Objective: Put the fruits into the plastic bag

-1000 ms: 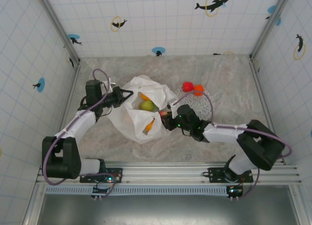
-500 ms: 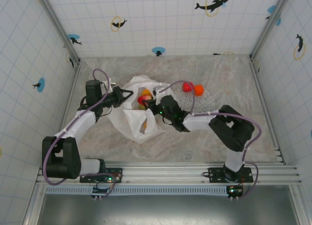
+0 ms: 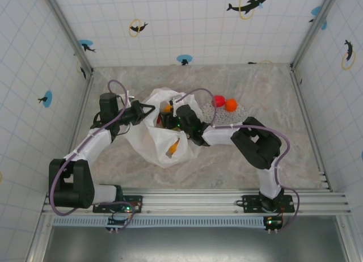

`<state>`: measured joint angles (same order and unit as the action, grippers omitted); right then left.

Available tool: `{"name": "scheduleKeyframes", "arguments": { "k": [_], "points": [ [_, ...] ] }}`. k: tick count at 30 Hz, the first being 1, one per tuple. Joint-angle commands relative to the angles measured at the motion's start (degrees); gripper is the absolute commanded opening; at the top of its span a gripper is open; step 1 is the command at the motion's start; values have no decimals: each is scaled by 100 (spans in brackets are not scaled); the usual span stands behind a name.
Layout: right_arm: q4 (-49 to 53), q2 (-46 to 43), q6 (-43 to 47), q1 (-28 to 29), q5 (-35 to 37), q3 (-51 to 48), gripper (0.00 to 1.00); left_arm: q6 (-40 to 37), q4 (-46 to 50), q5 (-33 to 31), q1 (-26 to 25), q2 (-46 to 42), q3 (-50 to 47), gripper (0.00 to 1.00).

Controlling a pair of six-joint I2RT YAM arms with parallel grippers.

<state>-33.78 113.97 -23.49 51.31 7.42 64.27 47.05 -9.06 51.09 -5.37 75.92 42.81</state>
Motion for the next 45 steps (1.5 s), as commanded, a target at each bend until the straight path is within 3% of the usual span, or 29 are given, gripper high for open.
{"name": "scheduleKeyframes", "arguments": {
  "k": [1,10,27,36,40,45],
  "points": [
    [387,-64,89,-50,-214,225,75,128,-209,174,-17,46,69,0],
    [938,-1086,268,-10,-532,-497,82,53,-197,35,-17,83,48,0],
    [3329,-3947,1188,-220,-749,-1885,86,-181,-123,-183,-17,63,64,0],
    [3074,-5365,789,-1509,-530,-2746,92,-240,-163,-144,-18,304,44,0],
    [3351,-5313,446,-2364,58,-2705,93,-214,-207,-129,-17,327,27,0],
    [3318,-4734,474,-2999,114,-2492,95,-218,-197,-144,-17,327,32,0]
  ]
}}
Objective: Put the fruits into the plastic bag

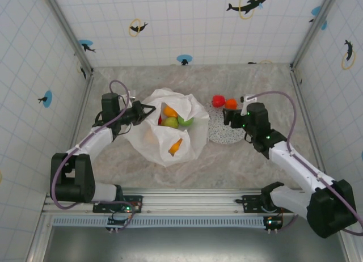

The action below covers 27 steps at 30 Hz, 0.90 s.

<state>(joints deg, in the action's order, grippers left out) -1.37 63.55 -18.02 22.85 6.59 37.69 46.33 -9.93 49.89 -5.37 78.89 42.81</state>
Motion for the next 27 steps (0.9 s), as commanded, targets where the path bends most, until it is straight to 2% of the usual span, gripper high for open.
{"name": "scheduleKeyframes", "arguments": {
  "k": [1,8,14,22,27],
  "points": [
    [106,514,-17,-224,211,279,96,-150,-100,-40,-24,22,23,0],
    [356,1931,189,-505,229,1147,95,-131,-78,-31,-15,-42,44,0],
    [559,3009,403,-626,-123,1873,92,-128,-42,-45,25,-67,45,0],
    [925,3986,695,-747,-224,2750,92,-115,-23,-56,63,-67,52,0],
    [1180,4403,878,-773,-261,3124,87,-115,-17,-51,76,-67,50,0]
  ]
}}
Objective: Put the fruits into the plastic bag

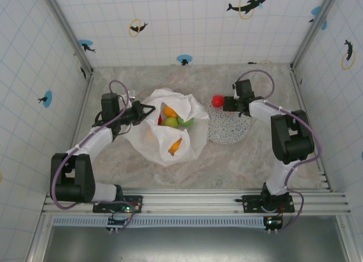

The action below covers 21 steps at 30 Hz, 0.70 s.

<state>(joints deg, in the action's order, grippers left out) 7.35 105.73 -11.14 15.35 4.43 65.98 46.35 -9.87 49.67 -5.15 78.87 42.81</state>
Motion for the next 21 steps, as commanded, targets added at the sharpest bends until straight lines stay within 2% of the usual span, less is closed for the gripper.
{"name": "scheduleKeyframes", "arguments": {
  "k": [1,10,21],
  "points": [
    [329,241,220,-31,-69,333,85,-117,-20,-34,53,-64,52,0],
    [413,602,375,-41,-236,655,78,-105,9,-54,60,-48,53,0],
    [549,737,488,-81,-204,791,62,-110,43,-40,51,-56,61,0]
  ]
}}
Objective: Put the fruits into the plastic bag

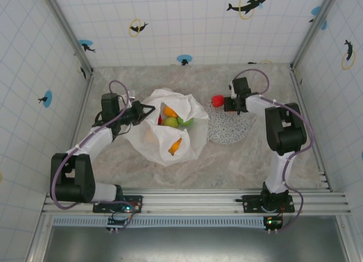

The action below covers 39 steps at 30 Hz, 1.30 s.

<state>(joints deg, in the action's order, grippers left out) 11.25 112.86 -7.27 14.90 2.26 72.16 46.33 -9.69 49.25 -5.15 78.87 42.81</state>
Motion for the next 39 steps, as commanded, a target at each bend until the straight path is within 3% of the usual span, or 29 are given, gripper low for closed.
{"name": "scheduleKeyframes", "arguments": {
  "k": [1,9,16,21,26,31,39],
  "points": [
    [176,-19,111,-46,28,138,61,-106,20,-3,58,-56,61,0],
    [28,-754,61,-115,71,-457,57,-106,33,2,57,-56,59,0],
    [-395,-2394,-300,0,-235,-1708,54,-115,31,-8,57,-65,68,0],
    [-1012,-3999,-745,512,-1015,-2994,53,-106,31,-21,64,-56,63,0],
    [-1295,-5016,-878,1577,-1132,-3635,52,-80,11,18,58,-56,52,0],
    [-1926,-4905,-852,2547,-875,-3831,53,-54,-11,47,57,-116,61,0],
    [-2286,-3620,-374,3141,-521,-3250,52,-45,-24,75,58,-100,66,0]
  ]
}}
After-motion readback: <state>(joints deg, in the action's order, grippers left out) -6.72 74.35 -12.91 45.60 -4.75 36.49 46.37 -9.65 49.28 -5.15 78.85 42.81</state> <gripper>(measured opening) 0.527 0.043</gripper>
